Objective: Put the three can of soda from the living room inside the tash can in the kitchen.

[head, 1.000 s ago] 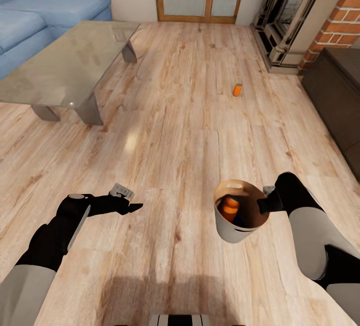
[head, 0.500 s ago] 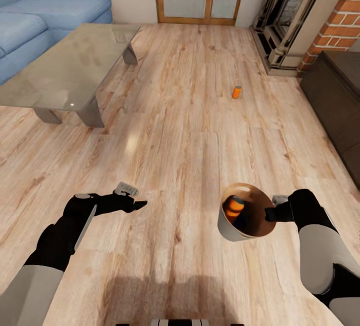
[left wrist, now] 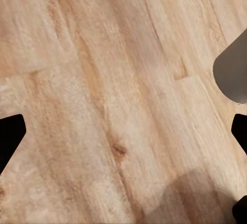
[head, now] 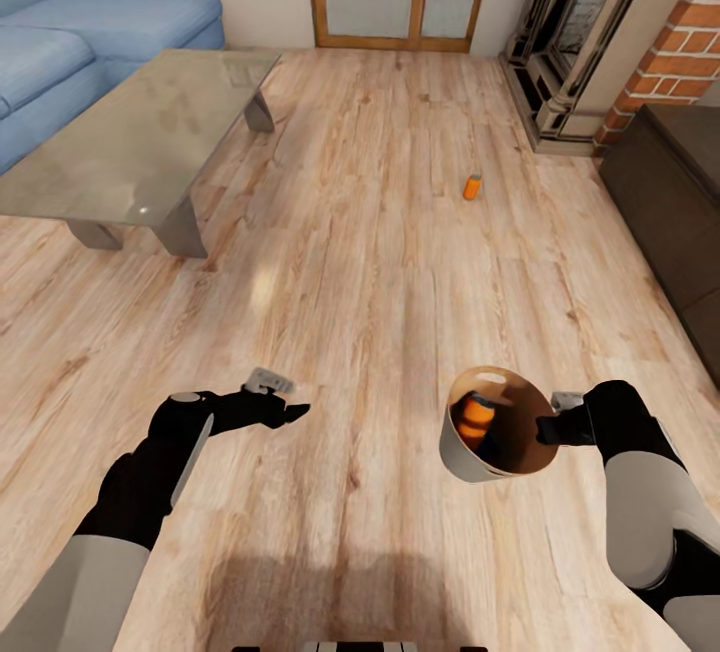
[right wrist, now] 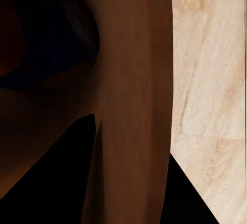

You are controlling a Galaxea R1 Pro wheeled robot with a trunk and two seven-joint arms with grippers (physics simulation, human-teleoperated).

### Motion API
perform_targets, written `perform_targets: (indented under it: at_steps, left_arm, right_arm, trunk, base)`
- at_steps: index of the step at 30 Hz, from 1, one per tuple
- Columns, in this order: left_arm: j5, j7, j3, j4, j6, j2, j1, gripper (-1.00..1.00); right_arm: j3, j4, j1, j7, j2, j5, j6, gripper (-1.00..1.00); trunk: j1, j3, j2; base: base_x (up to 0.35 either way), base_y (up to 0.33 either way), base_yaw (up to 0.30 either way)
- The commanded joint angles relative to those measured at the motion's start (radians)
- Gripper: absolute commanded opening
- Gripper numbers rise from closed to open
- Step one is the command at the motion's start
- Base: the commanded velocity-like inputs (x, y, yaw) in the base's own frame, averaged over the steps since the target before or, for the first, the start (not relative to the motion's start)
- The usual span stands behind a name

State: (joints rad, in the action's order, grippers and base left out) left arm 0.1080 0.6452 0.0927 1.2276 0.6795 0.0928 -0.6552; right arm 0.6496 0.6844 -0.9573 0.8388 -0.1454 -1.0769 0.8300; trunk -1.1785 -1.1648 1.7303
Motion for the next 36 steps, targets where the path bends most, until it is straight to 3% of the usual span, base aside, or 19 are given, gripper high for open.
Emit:
perform_targets:
  at_steps: [1,10,36]
  left_arm:
    - [0.001,-0.009,0.0,-0.001,0.005,0.0,0.001,1.0]
    - [0.002,-0.071,0.002,-0.005,0.036,-0.016,0.003,1.0]
    - [-0.005,-0.075,-0.004,-0.001,0.049,-0.018,0.002,1.0]
  right_arm:
    - [0.001,0.0,0.0,0.0,0.0,0.01,0.006,-1.0]
    - [0.004,0.001,0.0,-0.007,0.001,0.009,0.009,-1.0]
    - [0.004,0.001,0.0,-0.007,0.008,0.009,0.011,-1.0]
  trunk:
    - [0.0,0.0,0.0]
    - [0.0,0.0,0.0]
    - [0.0,0.0,0.0]
  base:
    - [0.194,-0.147,0.0]
    - [0.258,-0.159,-0.006]
    - [0.315,-0.045,-0.2]
